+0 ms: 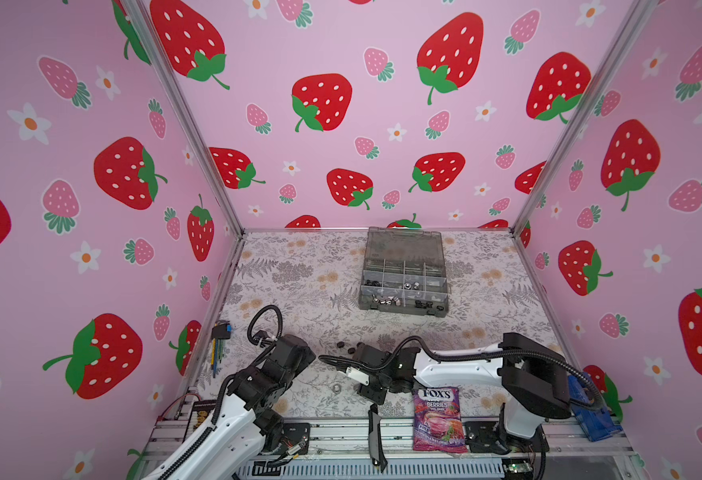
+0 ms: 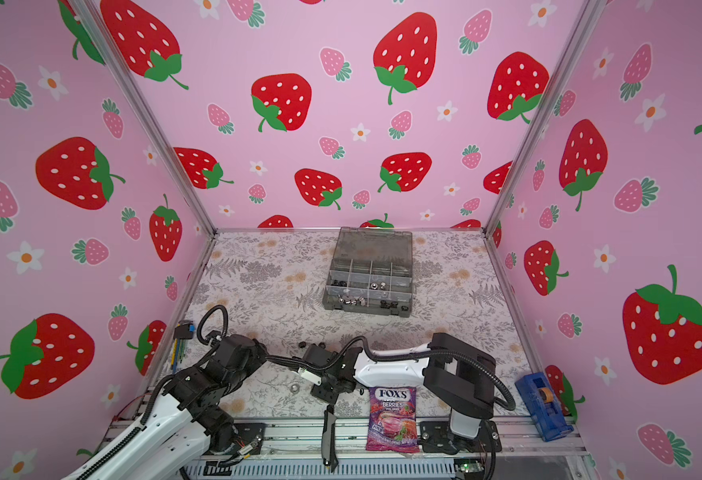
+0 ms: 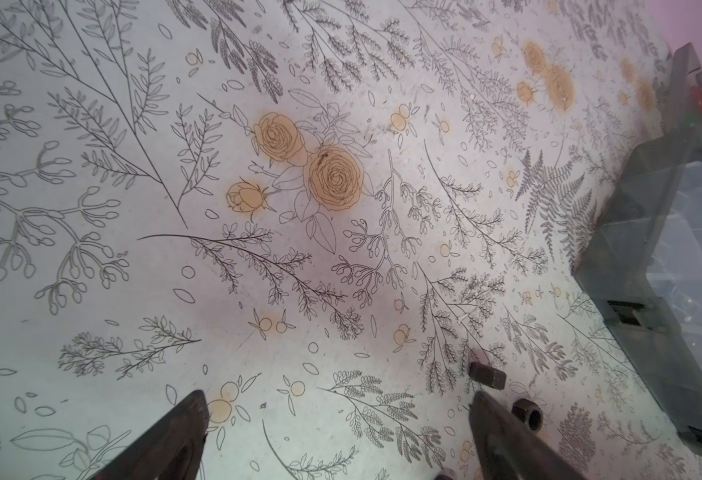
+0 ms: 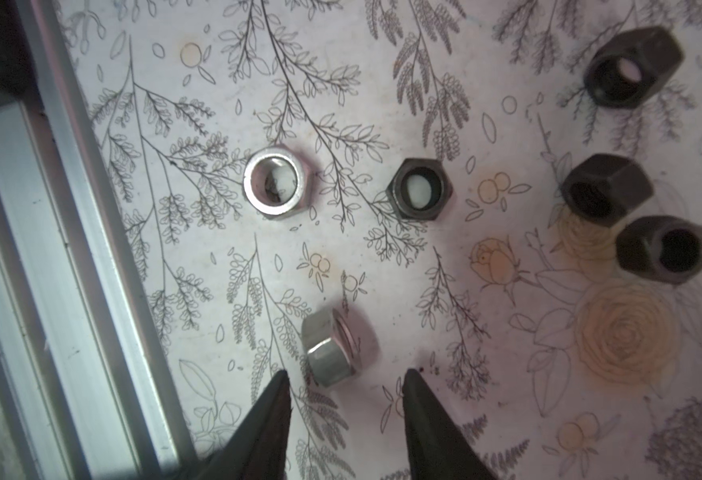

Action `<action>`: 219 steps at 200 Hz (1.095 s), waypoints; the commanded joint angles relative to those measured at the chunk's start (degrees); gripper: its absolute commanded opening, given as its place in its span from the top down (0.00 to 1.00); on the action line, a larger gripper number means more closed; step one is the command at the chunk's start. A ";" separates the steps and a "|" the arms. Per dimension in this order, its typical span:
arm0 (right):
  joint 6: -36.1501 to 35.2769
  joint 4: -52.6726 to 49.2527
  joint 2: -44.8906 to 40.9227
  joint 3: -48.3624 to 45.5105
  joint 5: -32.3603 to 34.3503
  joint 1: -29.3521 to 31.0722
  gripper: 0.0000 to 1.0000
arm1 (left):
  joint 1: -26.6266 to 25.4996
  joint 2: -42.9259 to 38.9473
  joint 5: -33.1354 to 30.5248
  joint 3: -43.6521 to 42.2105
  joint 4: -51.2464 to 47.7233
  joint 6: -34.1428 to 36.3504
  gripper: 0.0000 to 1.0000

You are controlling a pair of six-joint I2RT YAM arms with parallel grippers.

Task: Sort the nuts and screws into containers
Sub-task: 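Move the right gripper back to the nuts near the table edge and lower, then close the right gripper on a silver hex nut and lift it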

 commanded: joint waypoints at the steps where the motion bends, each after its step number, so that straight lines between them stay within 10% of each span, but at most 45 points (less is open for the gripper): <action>1: -2.45 -0.27 1.79 1.54 -0.18 0.40 0.55 | 0.21 -0.75 -2.39 -0.35 -0.54 -0.88 0.01; 116: 1.65 3.98 0.60 -0.64 -2.85 -0.92 1.00 | 0.71 0.98 -0.18 -0.19 3.68 4.46 0.01; 219: 15.18 5.36 -17.68 -1.92 4.40 -23.48 1.00 | 1.46 13.49 1.23 4.96 16.39 11.34 0.01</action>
